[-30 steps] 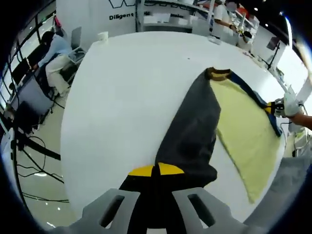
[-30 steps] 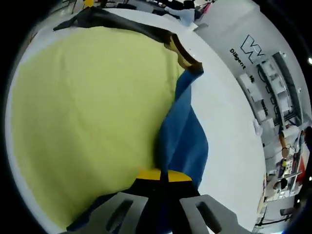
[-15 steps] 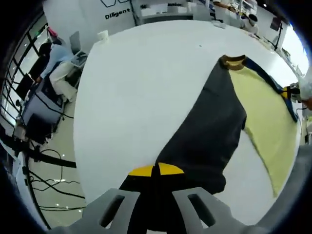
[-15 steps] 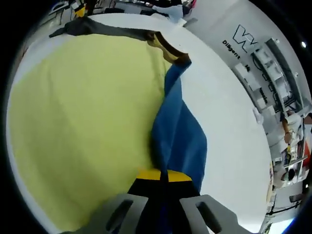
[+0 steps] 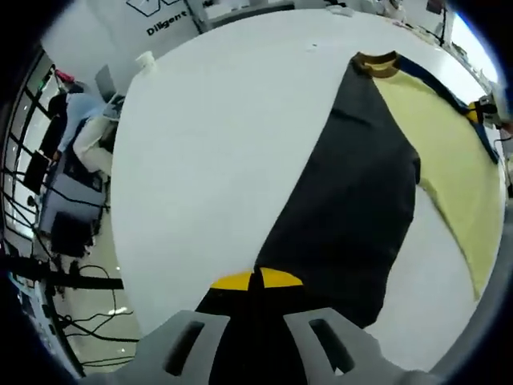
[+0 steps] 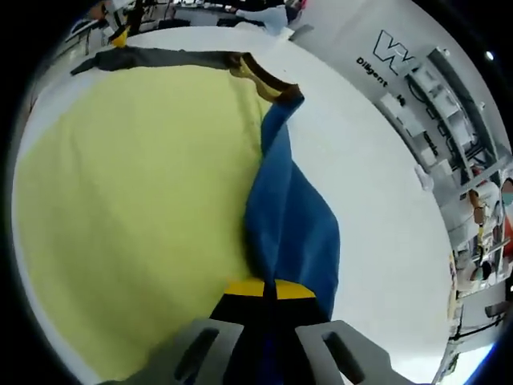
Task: Fold the garment on the visible template until the final outline fits inside the template.
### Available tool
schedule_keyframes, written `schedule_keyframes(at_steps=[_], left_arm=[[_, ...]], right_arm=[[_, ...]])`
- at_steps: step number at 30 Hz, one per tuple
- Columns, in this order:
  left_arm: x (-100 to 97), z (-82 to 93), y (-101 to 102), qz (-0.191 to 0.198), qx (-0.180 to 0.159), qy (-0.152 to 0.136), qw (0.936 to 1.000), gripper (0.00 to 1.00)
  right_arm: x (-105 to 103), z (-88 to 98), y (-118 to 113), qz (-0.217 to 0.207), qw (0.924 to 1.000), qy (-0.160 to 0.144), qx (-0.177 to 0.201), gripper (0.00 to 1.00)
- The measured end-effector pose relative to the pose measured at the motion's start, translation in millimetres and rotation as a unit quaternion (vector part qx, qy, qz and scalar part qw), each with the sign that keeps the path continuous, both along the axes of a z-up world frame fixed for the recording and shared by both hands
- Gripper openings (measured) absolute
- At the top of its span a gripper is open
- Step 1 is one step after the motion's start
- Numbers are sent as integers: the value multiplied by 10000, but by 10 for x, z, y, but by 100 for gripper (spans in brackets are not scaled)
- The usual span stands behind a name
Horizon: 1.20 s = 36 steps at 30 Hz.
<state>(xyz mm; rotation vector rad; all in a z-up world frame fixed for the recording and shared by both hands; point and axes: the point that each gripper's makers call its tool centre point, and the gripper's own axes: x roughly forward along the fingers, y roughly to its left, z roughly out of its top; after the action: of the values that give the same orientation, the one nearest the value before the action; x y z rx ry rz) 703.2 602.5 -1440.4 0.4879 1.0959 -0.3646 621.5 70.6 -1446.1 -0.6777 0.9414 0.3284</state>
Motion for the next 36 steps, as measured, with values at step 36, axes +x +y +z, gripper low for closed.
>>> schedule_keyframes(at_steps=[36], left_arm=[[-858,-12,310,-239,86,-32,9997,2]], right_arm=[[44,-4,-14,-200,9996,-25,205,0]])
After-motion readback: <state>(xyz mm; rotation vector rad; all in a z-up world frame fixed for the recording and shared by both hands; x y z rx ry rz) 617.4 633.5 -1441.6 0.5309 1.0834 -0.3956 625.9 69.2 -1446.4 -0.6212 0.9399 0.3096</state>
